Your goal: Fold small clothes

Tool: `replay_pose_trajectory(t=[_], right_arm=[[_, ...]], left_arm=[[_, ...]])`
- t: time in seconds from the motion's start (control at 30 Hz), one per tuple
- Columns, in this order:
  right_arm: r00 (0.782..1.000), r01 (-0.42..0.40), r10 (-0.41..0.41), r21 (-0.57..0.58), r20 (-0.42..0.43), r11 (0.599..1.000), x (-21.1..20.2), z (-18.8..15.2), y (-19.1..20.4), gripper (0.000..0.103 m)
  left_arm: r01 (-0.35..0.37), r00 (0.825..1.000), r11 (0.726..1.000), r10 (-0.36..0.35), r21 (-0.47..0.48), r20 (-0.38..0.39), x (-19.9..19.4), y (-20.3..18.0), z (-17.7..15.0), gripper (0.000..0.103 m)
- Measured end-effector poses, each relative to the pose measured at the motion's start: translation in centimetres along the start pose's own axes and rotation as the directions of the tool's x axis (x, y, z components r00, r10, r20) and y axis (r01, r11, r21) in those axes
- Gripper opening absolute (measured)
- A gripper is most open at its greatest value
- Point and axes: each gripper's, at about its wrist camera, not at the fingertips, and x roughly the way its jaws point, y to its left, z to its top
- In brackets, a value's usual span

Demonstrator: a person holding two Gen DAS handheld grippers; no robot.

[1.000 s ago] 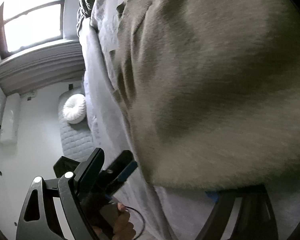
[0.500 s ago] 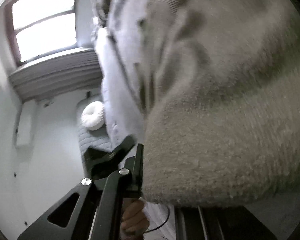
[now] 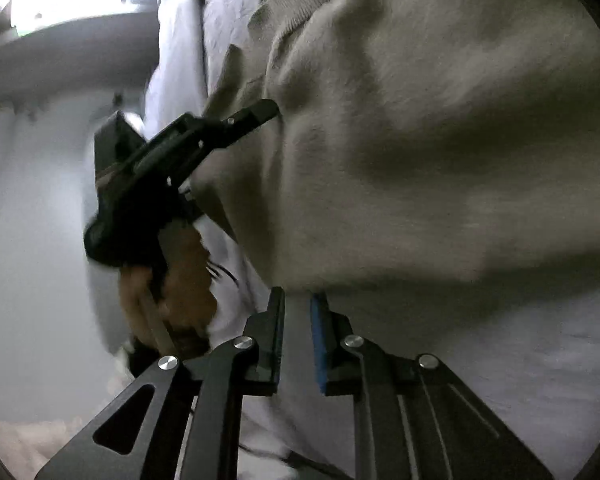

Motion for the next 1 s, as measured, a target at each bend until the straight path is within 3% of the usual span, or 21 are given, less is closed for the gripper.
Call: replay_pose_trajectory(t=[0.07, 0.1, 0.13, 0.17, 0.2, 0.23, 0.33, 0.4, 0.43, 0.47, 0.57, 0.63, 0.8, 0.93, 1.0], right_arm=[[0.998, 0.038, -0.036, -0.043, 0.043, 0.998, -2.6, 0.6, 0.1, 0.032], [0.995, 0.061, -0.057, -0.053, 0.083, 0.997, -3.9, 1.2, 0.1, 0.046], [0.99, 0.079, -0.072, -0.059, 0.117, 0.995, -4.8, 1.7, 0.1, 0.046], [0.982, 0.107, -0.095, -0.069, 0.164, 0.992, -5.9, 2.6, 0.0, 0.045], [0.969, 0.148, -0.13, -0.072, 0.209, 0.986, -6.7, 3.8, -0.1, 0.03], [0.961, 0.171, -0.151, -0.069, 0.23, 0.983, -6.9, 4.9, 0.0, 0.006], [0.937, 0.254, -0.222, -0.09, 0.269, 0.963, -6.0, 8.1, -0.1, 0.004], [0.93, 0.319, -0.287, -0.116, 0.228, 0.941, -3.9, 9.6, -0.5, 0.004], [0.932, 0.335, -0.31, -0.118, 0.187, 0.935, -2.5, 10.0, -1.1, 0.003], [0.935, 0.337, -0.318, -0.117, 0.156, 0.934, -1.6, 10.2, -1.8, 0.003], [0.94, 0.318, -0.298, -0.111, 0.169, 0.942, -1.6, 10.2, -2.7, 0.002], [0.954, 0.272, -0.253, -0.106, 0.163, 0.956, -2.4, 9.9, -3.3, 0.002], [0.98, 0.148, -0.133, -0.095, 0.146, 0.984, -5.6, 9.0, -5.5, 0.004], [0.976, 0.045, -0.028, -0.073, 0.215, 0.996, -10.2, 7.9, -7.2, 0.005], [0.965, 0.012, 0.001, -0.048, 0.263, 0.999, -12.8, 7.5, -8.7, 0.005]], left_arm=[[-0.029, 1.0, 1.0, 0.029, 0.01, 0.0, 0.4, 0.1, -0.1, 0.049], [-0.032, 0.999, 0.999, 0.032, 0.014, 0.005, 0.3, 0.1, -0.2, 0.049], [-0.038, 0.999, 0.999, 0.038, 0.018, 0.008, 0.3, 0.0, -0.3, 0.049], [-0.046, 0.999, 0.999, 0.046, 0.02, 0.009, 0.3, -0.1, -0.3, 0.049], [-0.057, 0.998, 0.998, 0.056, 0.018, 0.01, 0.4, -0.2, -0.2, 0.049], [-0.066, 0.998, 0.998, 0.066, 0.018, 0.005, 0.6, -0.3, -0.1, 0.049], [-0.089, 0.996, 0.996, 0.088, 0.024, 0.008, 1.0, -0.6, -0.2, 0.049], [-0.112, 0.994, 0.993, 0.111, 0.039, 0.02, 1.1, -1.1, -0.2, 0.047], [-0.117, 0.993, 0.992, 0.116, 0.044, 0.027, 1.0, -0.9, -0.3, 0.041], [-0.116, 0.993, 0.992, 0.114, 0.054, 0.037, 1.0, -1.3, -0.3, 0.028], [-0.126, 0.991, 0.99, 0.123, 0.062, 0.061, 0.5, -2.2, -0.3, 0.026], [-0.129, 0.989, 0.989, 0.123, 0.072, 0.087, -0.5, -3.1, -0.3, 0.026], [-0.076, 0.986, 0.988, 0.055, 0.132, 0.155, -2.8, -8.5, 0.3, 0.025], [-0.078, 0.983, 0.968, 0.034, 0.237, 0.182, -3.1, -14.5, 0.5, 0.025], [-0.095, 0.981, 0.943, 0.035, 0.32, 0.189, -2.5, -18.9, 0.3, 0.025]])
